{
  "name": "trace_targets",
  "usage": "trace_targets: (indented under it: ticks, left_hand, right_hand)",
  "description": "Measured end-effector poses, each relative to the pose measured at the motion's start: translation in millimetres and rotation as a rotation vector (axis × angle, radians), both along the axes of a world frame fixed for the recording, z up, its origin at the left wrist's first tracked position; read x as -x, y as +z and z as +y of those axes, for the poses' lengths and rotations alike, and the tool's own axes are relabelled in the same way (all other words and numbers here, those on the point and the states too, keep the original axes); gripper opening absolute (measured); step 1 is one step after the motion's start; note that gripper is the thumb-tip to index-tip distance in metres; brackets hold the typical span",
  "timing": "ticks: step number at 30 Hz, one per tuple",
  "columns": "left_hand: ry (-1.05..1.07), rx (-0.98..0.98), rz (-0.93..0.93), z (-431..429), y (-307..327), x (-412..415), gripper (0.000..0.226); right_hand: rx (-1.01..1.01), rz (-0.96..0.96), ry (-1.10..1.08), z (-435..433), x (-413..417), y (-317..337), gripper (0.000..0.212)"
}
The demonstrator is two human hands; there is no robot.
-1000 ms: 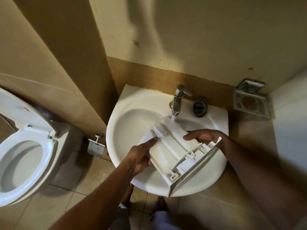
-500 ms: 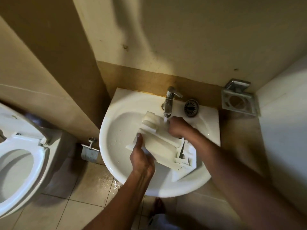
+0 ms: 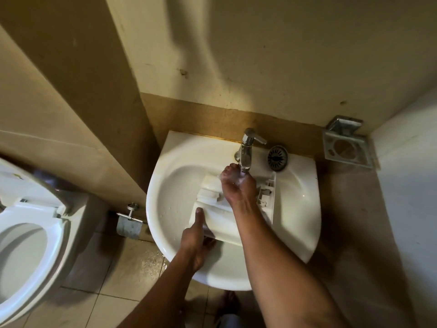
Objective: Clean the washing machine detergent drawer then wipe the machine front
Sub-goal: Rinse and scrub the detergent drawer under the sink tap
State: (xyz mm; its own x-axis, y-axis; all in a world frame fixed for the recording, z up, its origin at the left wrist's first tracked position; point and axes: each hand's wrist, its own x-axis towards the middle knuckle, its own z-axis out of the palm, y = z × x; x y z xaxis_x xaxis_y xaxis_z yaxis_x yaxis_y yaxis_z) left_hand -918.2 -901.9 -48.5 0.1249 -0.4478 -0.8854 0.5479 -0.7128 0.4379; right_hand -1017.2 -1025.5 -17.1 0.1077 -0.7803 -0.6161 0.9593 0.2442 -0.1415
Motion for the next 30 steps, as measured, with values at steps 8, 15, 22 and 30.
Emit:
trace_targets:
  ticks: [8,15,22,30]
  left_hand:
    - [-0.344,0.119,-0.888,-19.8,30.4,23.4,0.058]
    - [-0.745,0.570,-1.133,-44.2,18.8,30.4,0.043]
    - [-1.182,0.520,-1.277,-54.9,7.8,40.8,0.062]
    - [-0.631,0.272,-0.890,-68.4,-1.8,-22.3,0.046]
  right_hand:
    - [0.008,0.049,0.180,-8.8,12.6,-10.3,0.010]
    - [-0.098,0.759,0.853,3.3,55.0,16.8,0.016]
    - [-0.075,1.419,0.953,13.7,54.2,29.4,0.017]
    - [-0.272,0.424,0.255,3.0,22.4,18.1,0.022]
